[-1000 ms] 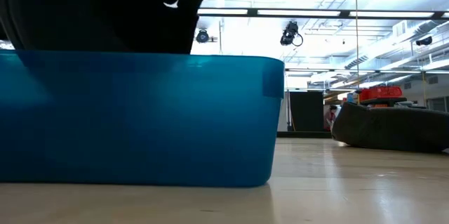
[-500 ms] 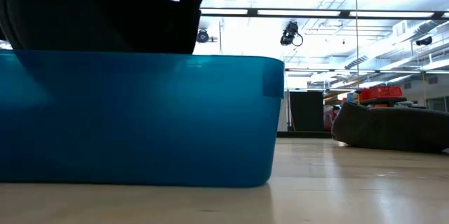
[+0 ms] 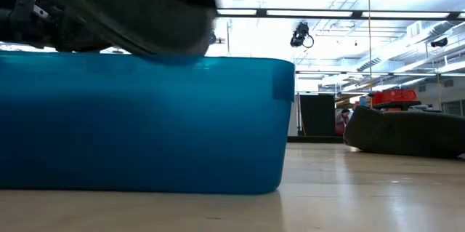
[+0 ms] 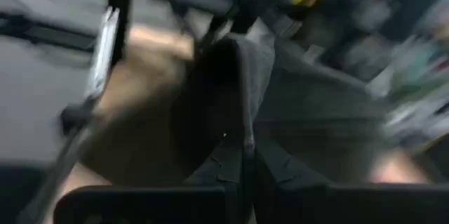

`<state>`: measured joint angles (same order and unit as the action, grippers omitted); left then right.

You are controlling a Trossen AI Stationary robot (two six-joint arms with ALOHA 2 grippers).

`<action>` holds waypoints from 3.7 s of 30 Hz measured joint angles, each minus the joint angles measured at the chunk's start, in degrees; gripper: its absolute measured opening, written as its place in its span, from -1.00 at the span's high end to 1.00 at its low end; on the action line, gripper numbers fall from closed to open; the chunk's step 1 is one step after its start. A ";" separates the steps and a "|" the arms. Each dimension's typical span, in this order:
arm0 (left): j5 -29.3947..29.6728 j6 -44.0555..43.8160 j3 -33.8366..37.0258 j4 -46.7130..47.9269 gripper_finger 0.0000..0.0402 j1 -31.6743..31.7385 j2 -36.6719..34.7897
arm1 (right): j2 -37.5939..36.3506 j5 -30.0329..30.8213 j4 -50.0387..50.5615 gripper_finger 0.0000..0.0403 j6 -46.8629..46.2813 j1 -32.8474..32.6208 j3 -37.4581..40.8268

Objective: Pick & Place hat
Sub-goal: Put the bottom black cap into the blue bin

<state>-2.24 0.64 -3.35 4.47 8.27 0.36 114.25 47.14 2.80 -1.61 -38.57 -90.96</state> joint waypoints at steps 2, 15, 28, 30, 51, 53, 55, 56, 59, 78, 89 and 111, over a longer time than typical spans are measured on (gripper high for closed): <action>0.01 0.02 0.02 0.00 0.71 0.00 -0.01 | -0.64 -3.28 4.54 0.92 -4.63 1.39 0.00; 0.02 0.00 0.01 0.00 0.71 0.00 -0.01 | -1.39 -13.29 8.04 0.93 -3.77 4.87 0.00; 0.03 0.00 0.02 0.00 0.71 0.00 -0.02 | -5.65 -13.66 18.02 0.95 2.51 8.64 0.00; -0.01 0.00 0.02 0.00 0.71 0.01 0.00 | -8.05 -13.71 20.63 0.95 1.59 8.90 0.00; 0.02 0.00 0.02 -0.04 0.71 0.00 0.00 | -9.70 -30.15 18.88 0.96 14.94 14.08 -0.04; 0.02 0.00 0.01 -0.04 0.71 0.02 -0.02 | -8.01 -30.51 18.38 0.96 16.51 14.06 -0.04; 0.00 0.00 0.01 0.00 0.71 0.01 -0.01 | -6.03 -32.91 16.11 0.96 17.16 14.06 -0.04; 0.00 0.02 0.01 -0.02 0.71 0.01 -0.02 | -5.00 -34.44 14.22 0.96 17.21 14.13 -0.04; 0.00 0.00 0.02 0.00 0.71 0.00 -0.02 | -1.76 -39.00 8.25 0.96 18.61 14.44 -0.04; 0.01 0.02 0.00 0.02 0.71 0.02 0.00 | 10.72 -45.50 -6.57 0.84 16.47 16.75 -0.02; 0.03 0.00 0.01 0.00 0.71 0.00 0.00 | 10.73 -45.05 -3.64 0.46 14.50 17.39 -0.02; 0.00 0.00 0.00 0.02 0.71 0.00 -0.02 | 2.97 -41.69 -1.62 -0.16 18.11 18.08 -0.22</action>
<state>-2.24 0.64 -3.36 4.49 8.28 0.34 117.21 5.45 1.18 16.50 -20.49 -91.18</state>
